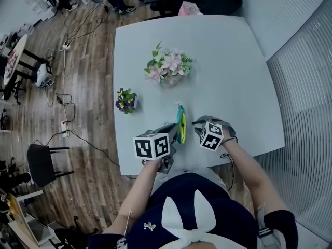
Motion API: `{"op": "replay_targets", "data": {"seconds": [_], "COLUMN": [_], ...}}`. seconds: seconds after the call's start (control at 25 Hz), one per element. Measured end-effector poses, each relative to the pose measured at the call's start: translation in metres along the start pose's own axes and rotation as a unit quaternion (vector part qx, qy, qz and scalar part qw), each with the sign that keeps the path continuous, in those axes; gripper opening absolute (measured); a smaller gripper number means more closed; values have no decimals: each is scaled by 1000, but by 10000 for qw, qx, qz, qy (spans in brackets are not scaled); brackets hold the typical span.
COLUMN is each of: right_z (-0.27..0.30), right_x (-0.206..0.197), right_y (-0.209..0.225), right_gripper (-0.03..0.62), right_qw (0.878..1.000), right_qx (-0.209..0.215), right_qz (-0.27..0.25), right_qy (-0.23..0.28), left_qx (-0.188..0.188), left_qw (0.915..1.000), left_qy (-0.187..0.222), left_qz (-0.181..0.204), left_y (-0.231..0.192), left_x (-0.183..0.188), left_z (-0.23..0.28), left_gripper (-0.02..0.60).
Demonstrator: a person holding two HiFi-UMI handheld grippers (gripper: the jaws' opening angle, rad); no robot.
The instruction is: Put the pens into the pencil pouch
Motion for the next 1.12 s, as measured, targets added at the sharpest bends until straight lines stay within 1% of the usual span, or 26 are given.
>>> {"op": "replay_targets", "data": {"seconds": [0.52, 1.12], "right_z": [36, 50], "right_x": [0, 0], "right_y": [4, 11], "right_gripper": [97, 66], "right_qw": [9967, 9943], "right_qx": [183, 149], "right_qz": [-500, -593], "right_qy": [-614, -876], "left_qx": [51, 56], "left_qw": [9999, 9997], "left_qy": [-4, 3], "left_qz": [-129, -216], "left_y": [-3, -6], "left_x": [-6, -13], "left_z": [-2, -2], "left_gripper": [31, 31]}}
Point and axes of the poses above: the fingertips, and each gripper's own axes: z forward along the fingers, y to its right, x out of its top, the point moved 9 cm from there along -z, backward along the fingers, and after that the axes turned 4 degrees about -y, right-handed, at the moved point
